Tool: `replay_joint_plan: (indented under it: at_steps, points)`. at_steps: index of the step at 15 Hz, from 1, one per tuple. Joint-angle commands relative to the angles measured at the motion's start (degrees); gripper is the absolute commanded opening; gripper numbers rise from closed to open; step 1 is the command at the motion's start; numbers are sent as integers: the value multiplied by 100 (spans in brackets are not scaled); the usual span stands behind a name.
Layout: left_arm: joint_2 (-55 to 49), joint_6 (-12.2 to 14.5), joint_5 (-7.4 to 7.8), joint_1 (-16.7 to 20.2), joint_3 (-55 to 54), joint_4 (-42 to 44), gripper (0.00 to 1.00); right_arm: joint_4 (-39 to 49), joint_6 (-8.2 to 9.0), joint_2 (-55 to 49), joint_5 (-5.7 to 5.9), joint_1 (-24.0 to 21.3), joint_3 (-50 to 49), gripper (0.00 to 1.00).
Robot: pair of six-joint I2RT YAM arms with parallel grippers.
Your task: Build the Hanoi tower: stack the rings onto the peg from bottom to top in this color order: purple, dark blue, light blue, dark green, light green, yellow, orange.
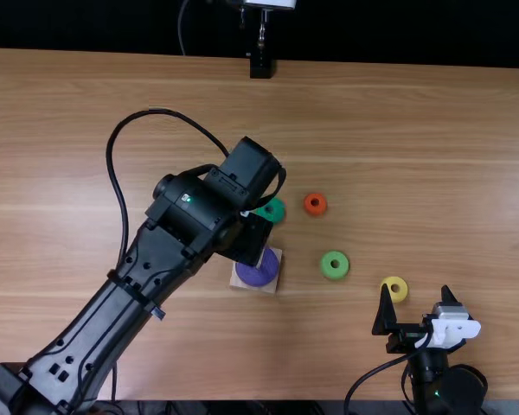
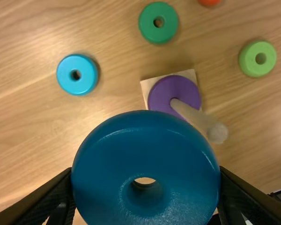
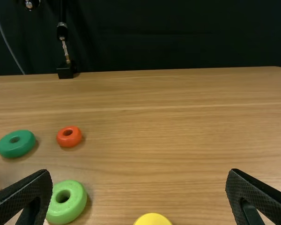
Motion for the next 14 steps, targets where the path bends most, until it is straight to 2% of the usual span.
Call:
replay_joint_plan:
  at_steps: [1,9,12,14]
  points:
    - [151,-166,1,-100,170,-1,0,-368,-34,-69,60,-14,-239,100]
    - [652,-208,22,-364,777,-1,0,-368,-34,-69,60,-32,-239,100]
    - [696,-440,11,-495,777,-1,0,-368,-34,-69,60,-14,-239,100]
    - [705,-483,11,-522,777,-1,0,-368,-34,-69,60,-32,-239,100]
